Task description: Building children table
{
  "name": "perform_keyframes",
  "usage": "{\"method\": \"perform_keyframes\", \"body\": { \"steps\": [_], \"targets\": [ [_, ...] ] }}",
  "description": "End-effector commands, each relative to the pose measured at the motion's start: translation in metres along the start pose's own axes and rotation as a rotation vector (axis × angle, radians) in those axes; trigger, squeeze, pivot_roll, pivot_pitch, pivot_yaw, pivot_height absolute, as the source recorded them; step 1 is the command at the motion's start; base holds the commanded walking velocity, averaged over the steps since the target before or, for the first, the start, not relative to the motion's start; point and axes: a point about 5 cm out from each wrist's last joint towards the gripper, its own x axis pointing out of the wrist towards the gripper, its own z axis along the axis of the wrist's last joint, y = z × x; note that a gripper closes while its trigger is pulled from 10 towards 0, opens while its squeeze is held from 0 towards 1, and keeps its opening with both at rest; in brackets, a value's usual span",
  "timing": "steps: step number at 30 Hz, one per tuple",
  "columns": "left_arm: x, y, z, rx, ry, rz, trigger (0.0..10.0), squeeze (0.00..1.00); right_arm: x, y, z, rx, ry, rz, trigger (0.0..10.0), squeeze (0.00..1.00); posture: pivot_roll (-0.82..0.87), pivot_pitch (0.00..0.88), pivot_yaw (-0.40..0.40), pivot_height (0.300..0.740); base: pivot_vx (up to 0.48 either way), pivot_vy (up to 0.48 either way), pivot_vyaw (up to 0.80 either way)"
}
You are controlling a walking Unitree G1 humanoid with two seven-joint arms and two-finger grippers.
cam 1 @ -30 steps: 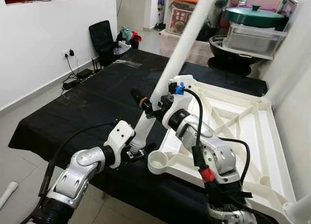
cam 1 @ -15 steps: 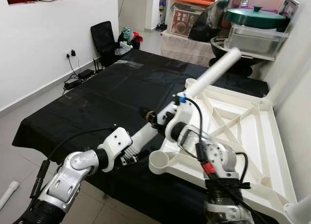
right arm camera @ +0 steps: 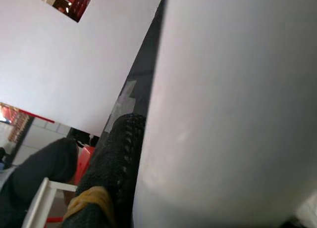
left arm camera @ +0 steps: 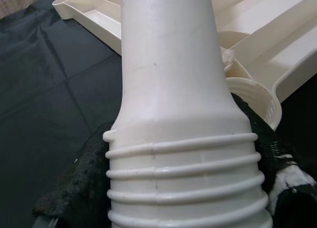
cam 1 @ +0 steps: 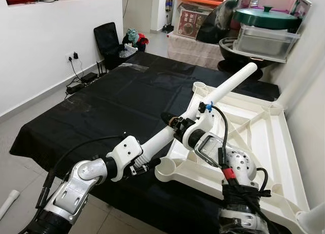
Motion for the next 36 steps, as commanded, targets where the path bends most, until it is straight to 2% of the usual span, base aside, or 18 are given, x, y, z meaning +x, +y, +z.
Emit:
{"method": "perform_keyframes", "body": {
  "steps": [1, 9, 10, 11, 15, 16, 17, 18, 22, 23, 25, 27, 28, 29, 30, 32, 35, 36],
  "targets": [
    [0.001, -0.005, -0.002, 0.053, 0.013, -0.028, 0.0, 0.0, 0.013, 0.051, -0.019, 0.102, 0.029, 0.123, 0.0, 0.0, 0.05, 0.0, -0.103, 0.74, 0.0, 0.0, 0.0],
    [0.002, -0.006, -0.003, 0.064, 0.012, -0.02, 0.0, 0.0, 0.011, 0.055, -0.016, 0.143, 0.015, 0.129, 0.0, 0.0, 0.05, 0.0, -0.103, 0.74, 0.0, 0.0, 0.0],
    [0.002, -0.006, -0.003, 0.069, 0.01, -0.016, 0.2, 0.0, 0.01, 0.055, -0.016, 0.152, 0.016, 0.129, 0.0, 0.0, 0.05, 0.0, -0.101, 0.74, 0.0, 0.0, 0.0],
    [0.002, -0.004, -0.002, 0.08, 0.009, -0.005, 1.6, 0.0, 0.01, 0.055, -0.017, 0.159, 0.02, 0.128, 0.0, 0.0, 0.05, 0.0, -0.101, 0.74, 0.0, 0.0, 0.0],
    [0.002, 0.006, 0.004, 0.101, -0.029, 0.045, 1.6, 0.0, 0.009, 0.054, -0.018, 0.175, 0.03, 0.12, 0.0, 0.0, 0.06, 0.0, -0.101, 0.74, 0.0, 0.0, 0.0],
    [0.001, 0.009, 0.006, 0.108, -0.048, 0.072, 8.1, 1.0, 0.009, 0.053, -0.018, 0.176, 0.029, 0.118, 0.0, 0.0, 0.06, 0.0, -0.101, 0.74, 0.0, 0.0, 0.0],
    [0.001, 0.009, 0.006, 0.108, -0.048, 0.072, 8.1, 1.0, 0.009, 0.053, -0.018, 0.176, 0.029, 0.118, 0.0, 0.0, 0.06, 0.0, -0.101, 0.74, 0.0, 0.0, 0.0],
    [0.001, 0.012, 0.008, 0.105, -0.061, 0.09, 10.0, 1.0, 0.009, 0.052, -0.016, 0.172, 0.021, 0.114, 0.0, 0.0, 0.06, 0.0, -0.101, 0.74, 0.0, 0.0, 0.0],
    [0.0, 0.018, 0.01, 0.094, -0.086, 0.137, 10.0, 1.0, 0.007, 0.048, -0.006, 0.125, -0.029, 0.09, 0.0, 0.0, 0.06, 0.0, -0.101, 0.74, 0.0, 0.0, 0.0],
    [0.0, 0.02, 0.011, 0.086, -0.098, 0.16, 10.0, 1.0, 0.005, 0.045, 0.004, 0.049, -0.084, 0.069, 0.0, 0.0, 0.06, 0.0, -0.102, 0.74, 0.0, 0.0, 0.0],
    [0.0, 0.02, 0.011, 0.086, -0.098, 0.16, 10.0, 1.0, 0.005, 0.045, 0.004, 0.049, -0.084, 0.069, 0.0, 0.0, 0.06, 0.0, -0.102, 0.74, 0.0, 0.0, 0.0],
    [-0.001, 0.022, 0.012, 0.076, -0.112, 0.183, 10.0, 1.0, 0.001, 0.042, 0.015, -0.003, -0.138, 0.052, 0.0, 0.0, 0.06, 0.0, -0.102, 0.74, 0.0, 0.0, 0.0],
    [-0.002, 0.023, 0.013, 0.064, -0.124, 0.2, 10.0, 1.0, -0.003, 0.037, 0.031, -0.056, -0.204, 0.029, 0.0, 0.0, 0.06, 0.0, -0.1, 0.74, 0.0, 0.0, 0.0],
    [-0.002, 0.023, 0.013, 0.064, -0.124, 0.2, 10.0, 1.0, -0.003, 0.037, 0.031, -0.056, -0.204, 0.029, 0.0, 0.0, 0.06, 0.0, -0.1, 0.74, 0.0, 0.0, 0.0],
    [-0.003, 0.023, 0.014, 0.046, -0.134, 0.207, 10.0, 1.0, -0.009, 0.031, 0.048, -0.126, -0.286, -0.014, 0.0, 0.0, 0.06, 0.0, -0.1, 0.74, 0.0, 0.0, 0.0],
    [-0.003, 0.023, 0.014, 0.046, -0.134, 0.207, 10.0, 1.0, -0.009, 0.031, 0.048, -0.126, -0.286, -0.014, 0.0, 0.0, 0.06, 0.0, -0.1, 0.74, 0.0, 0.0, 0.0],
    [-0.009, 0.019, 0.006, 0.002, -0.123, 0.247, 10.0, 1.0, -0.033, 0.015, 0.093, -0.437, -0.544, -0.199, 0.0, 0.0, 0.06, 0.0, -0.1, 0.74, 0.0, 0.0, 0.0],
    [-0.009, 0.019, 0.006, 0.002, -0.123, 0.247, 10.0, 1.0, -0.033, 0.015, 0.093, -0.437, -0.544, -0.199, 0.0, 0.0, 0.06, 0.0, -0.1, 0.74, 0.0, 0.0, 0.0]
  ]
}}
